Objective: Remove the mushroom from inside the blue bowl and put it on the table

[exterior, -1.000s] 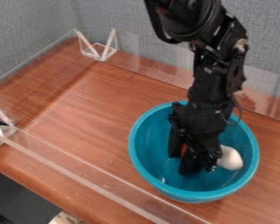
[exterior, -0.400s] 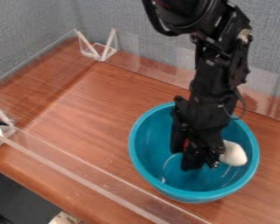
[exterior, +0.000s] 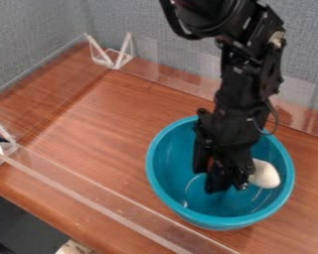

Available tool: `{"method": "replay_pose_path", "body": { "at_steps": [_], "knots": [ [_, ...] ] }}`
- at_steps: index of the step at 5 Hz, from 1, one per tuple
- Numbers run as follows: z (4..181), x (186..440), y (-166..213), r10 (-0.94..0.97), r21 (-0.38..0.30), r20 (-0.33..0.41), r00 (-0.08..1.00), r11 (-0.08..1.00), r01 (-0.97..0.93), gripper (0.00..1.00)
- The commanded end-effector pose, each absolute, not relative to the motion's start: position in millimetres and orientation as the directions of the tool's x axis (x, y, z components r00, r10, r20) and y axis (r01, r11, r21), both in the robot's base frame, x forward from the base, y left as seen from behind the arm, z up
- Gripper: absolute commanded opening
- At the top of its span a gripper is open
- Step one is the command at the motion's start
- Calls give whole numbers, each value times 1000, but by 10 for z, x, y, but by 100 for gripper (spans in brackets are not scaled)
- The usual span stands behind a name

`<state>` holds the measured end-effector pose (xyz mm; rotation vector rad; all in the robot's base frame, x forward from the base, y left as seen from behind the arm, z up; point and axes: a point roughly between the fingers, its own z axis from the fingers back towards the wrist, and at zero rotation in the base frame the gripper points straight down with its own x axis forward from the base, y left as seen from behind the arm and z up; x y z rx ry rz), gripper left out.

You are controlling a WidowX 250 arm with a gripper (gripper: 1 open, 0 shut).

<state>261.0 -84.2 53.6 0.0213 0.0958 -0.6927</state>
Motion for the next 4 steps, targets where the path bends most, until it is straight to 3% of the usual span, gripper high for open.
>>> {"method": "replay_pose_path", "body": {
  "at_steps": [1,4],
  "knots": [
    [758,2637,-890,-660,18,-24,750,750,661,0],
    [789,2614,-894,-669,23,-19,743,743,669,0]
  ]
}}
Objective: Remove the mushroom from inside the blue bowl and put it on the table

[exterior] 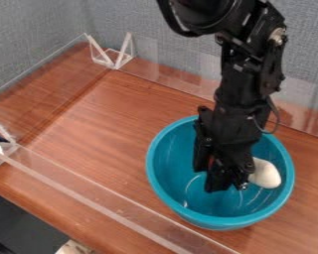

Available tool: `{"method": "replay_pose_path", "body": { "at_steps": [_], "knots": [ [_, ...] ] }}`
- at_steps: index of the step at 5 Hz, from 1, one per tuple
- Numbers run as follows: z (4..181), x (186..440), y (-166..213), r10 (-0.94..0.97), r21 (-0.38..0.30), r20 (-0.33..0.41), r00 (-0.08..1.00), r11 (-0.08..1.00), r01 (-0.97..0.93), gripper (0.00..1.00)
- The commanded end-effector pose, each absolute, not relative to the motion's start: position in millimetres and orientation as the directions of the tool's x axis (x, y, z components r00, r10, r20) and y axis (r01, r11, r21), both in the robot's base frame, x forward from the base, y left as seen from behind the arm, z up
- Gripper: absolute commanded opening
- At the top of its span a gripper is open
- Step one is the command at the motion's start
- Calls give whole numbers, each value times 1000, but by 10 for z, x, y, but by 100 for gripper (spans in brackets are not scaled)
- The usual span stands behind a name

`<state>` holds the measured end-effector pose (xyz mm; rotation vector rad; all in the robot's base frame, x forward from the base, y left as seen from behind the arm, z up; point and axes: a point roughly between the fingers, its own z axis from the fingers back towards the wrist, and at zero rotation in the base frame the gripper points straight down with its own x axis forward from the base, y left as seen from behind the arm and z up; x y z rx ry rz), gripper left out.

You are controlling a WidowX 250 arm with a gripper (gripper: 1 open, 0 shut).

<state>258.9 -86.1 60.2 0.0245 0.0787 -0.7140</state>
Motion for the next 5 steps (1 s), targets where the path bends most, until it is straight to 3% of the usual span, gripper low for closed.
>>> {"method": "replay_pose_path", "body": {
  "at_steps": [1,5],
  "knots": [
    [800,2607,-894,-671,25,-18,742,741,671,0],
    [827,2577,-899,-677,35,-12,736,735,677,0]
  ]
}}
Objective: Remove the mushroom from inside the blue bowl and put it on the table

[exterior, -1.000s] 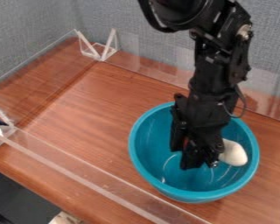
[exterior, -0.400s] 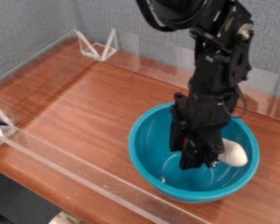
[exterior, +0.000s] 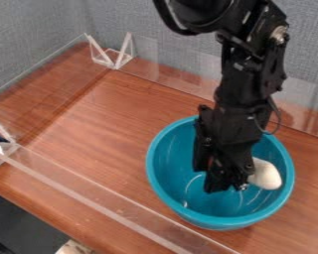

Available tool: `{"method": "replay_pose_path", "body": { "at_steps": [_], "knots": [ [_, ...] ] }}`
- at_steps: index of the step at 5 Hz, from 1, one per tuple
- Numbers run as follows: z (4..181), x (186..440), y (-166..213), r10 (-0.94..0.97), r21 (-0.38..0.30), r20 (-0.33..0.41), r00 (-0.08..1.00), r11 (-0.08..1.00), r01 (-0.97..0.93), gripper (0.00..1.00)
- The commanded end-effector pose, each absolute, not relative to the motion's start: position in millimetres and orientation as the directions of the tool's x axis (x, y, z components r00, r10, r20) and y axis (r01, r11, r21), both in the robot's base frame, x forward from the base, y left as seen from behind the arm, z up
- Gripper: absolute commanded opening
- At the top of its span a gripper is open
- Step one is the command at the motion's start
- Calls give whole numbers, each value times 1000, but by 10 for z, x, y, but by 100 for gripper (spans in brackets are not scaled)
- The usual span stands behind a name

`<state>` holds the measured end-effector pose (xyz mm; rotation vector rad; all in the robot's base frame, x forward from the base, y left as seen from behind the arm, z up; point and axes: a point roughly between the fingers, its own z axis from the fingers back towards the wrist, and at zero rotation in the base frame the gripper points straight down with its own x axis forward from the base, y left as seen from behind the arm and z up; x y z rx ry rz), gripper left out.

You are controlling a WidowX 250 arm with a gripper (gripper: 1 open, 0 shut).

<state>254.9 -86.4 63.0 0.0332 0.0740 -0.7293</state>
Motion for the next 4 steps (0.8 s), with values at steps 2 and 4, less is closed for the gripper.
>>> {"method": "replay_pose_path", "body": {
  "at_steps": [2,4],
  "knots": [
    [840,2563,-900,-680,39,-9,733,732,680,0],
    [846,2552,-904,-682,44,-8,731,730,682,0]
  ]
}}
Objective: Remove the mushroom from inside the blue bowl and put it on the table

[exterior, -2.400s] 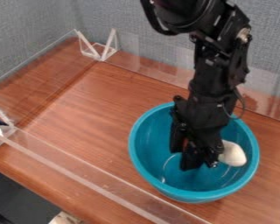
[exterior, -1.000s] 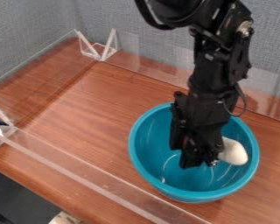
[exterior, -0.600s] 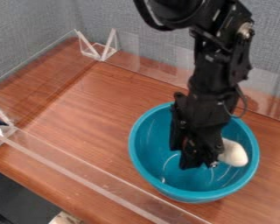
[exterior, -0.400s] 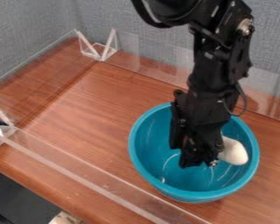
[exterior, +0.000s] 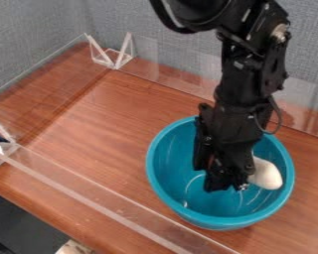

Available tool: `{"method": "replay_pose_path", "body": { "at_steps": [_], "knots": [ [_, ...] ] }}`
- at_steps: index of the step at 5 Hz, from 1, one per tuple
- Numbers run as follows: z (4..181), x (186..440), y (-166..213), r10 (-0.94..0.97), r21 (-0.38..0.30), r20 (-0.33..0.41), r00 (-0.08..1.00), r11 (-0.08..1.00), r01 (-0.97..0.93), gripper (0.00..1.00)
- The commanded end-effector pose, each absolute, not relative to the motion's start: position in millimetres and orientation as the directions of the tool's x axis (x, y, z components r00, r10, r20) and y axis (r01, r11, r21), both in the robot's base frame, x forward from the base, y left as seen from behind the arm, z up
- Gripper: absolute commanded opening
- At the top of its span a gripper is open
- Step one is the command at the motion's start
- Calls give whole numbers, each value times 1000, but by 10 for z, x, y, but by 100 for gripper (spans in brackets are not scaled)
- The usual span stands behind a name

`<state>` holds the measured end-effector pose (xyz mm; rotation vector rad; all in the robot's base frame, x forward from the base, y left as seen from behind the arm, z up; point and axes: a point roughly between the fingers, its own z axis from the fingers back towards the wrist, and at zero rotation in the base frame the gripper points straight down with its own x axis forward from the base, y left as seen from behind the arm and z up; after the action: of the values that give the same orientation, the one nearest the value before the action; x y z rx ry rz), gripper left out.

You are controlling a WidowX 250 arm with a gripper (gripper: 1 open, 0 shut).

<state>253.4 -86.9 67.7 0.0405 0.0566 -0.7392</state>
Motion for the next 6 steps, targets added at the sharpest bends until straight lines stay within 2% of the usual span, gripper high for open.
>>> {"method": "replay_pose_path", "body": {
  "at_steps": [1,6],
  "knots": [
    [848,2545,-905,-684,47,-7,730,729,683,0],
    [894,2505,-912,-694,62,4,720,719,693,0]
  ]
}}
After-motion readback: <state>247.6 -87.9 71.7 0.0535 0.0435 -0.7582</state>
